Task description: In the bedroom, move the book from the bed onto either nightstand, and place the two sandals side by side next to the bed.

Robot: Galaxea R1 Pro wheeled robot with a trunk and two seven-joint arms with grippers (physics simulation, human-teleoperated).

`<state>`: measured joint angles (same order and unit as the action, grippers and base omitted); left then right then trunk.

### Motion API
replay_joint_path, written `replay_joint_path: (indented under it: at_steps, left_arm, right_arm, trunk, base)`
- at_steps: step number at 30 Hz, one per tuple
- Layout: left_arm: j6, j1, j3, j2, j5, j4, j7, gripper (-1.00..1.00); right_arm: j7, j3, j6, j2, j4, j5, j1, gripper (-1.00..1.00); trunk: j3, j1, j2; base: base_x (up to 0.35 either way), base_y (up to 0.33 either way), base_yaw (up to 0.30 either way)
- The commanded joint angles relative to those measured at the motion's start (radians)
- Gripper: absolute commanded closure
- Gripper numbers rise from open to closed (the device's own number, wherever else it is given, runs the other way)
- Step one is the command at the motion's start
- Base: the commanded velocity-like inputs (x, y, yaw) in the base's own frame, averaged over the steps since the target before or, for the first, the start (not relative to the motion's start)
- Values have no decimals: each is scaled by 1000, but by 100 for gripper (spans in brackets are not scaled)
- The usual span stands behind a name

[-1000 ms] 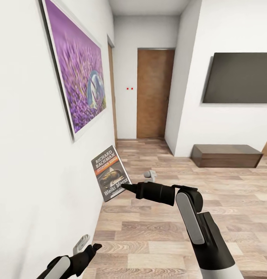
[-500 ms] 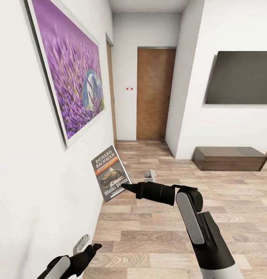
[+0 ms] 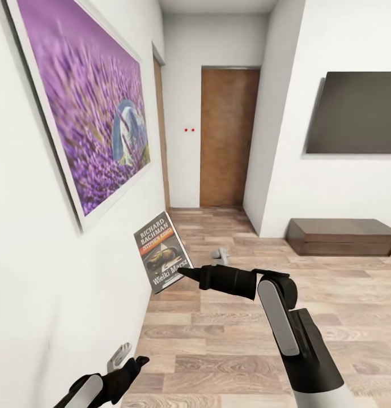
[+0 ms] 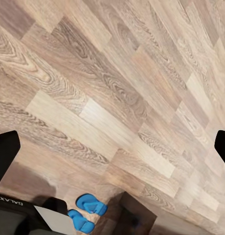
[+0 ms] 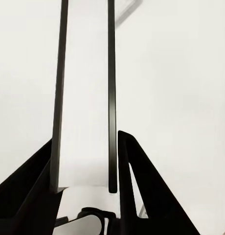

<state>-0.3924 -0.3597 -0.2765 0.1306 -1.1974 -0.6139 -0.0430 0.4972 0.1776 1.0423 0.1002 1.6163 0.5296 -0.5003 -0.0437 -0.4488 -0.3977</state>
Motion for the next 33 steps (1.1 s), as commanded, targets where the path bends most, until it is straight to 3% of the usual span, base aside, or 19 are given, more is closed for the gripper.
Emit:
replay_joint_path:
  at_steps: [1, 11, 19, 33]
  left_arm:
    - [0, -1, -5, 1, -9, -1, -5, -100]
    - [0, -1, -9, 1, -8, -3, -5, -100]
    - [0, -1, -38, 1, -8, -4, -5, -100]
    - [1, -1, -45, 1, -8, -4, -4, -100]
  right_arm:
    - [9, -1, 5, 0, 0, 0, -1, 100]
    - [9, -4, 5, 0, 0, 0, -2, 100]
    - [8, -7, 5, -2, 0, -1, -4, 100]
    - [7, -7, 5, -2, 0, -1, -4, 100]
  trunk:
    - [-2, -1, -2]
    - [-2, -1, -2]
    - [-2, -1, -2]
    - [-2, -1, -2]
  base:
    - [326, 0, -8]
    - [326, 0, -135]
    - [326, 0, -242]
    - [326, 0, -263]
